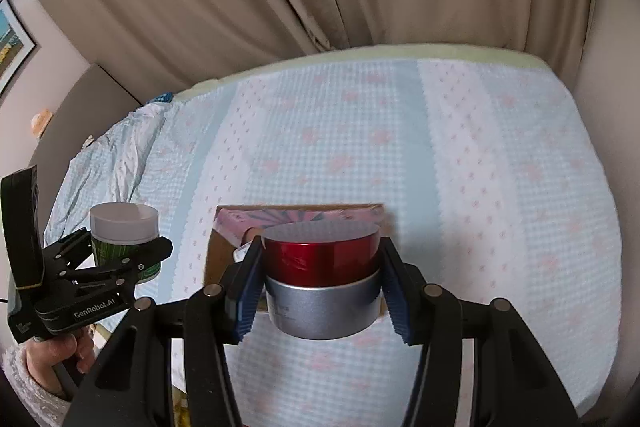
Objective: Organize rigid objects
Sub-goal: 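Carry both jars over the box and open both tools to drop them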
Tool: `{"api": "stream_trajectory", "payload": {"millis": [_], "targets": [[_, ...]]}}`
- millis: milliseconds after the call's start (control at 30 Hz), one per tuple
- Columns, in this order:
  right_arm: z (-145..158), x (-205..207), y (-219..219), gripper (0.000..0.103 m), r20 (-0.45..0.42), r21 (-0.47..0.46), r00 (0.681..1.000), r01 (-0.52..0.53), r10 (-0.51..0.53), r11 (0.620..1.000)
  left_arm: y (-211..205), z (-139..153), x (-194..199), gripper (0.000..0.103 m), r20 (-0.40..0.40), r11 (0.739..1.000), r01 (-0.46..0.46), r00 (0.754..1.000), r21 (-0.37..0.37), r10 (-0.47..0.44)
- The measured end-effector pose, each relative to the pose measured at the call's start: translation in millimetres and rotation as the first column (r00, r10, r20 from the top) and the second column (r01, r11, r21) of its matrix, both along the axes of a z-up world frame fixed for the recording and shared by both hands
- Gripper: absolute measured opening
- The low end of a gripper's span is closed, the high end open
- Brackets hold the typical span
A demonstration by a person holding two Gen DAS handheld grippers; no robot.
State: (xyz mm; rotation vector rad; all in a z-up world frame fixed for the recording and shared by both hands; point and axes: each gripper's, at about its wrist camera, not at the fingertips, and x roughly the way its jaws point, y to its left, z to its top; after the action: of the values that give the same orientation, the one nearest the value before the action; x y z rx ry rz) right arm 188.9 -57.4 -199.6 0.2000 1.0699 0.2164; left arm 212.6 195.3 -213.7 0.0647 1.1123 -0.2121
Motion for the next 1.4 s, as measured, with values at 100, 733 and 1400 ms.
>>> {"api": "stream_trajectory", "payload": {"millis": [100, 733, 1400], "targets": [[-17, 7, 28, 0.050, -0.037, 0.004, 0.999, 0.034, -0.033, 0.999, 19, -22, 10, 0.068, -0.026, 0.999, 0.035, 0.999, 0.012, -0.035], [-163, 94, 107, 0.050, -0.308, -0.067, 0.951, 0.012, -0.032, 0.998, 26, -181, 62, 0.068, -0.275, 0.999, 0.044, 0.960, 0.000, -0.042], [-223, 111, 76, 0.094, -0.434, -0.013, 0.900, 0.038, -0.040, 0.999, -6, -206, 59, 0.103, -0.294, 0.985, 0.163, 0.945, 0.048, -0.142]]}}
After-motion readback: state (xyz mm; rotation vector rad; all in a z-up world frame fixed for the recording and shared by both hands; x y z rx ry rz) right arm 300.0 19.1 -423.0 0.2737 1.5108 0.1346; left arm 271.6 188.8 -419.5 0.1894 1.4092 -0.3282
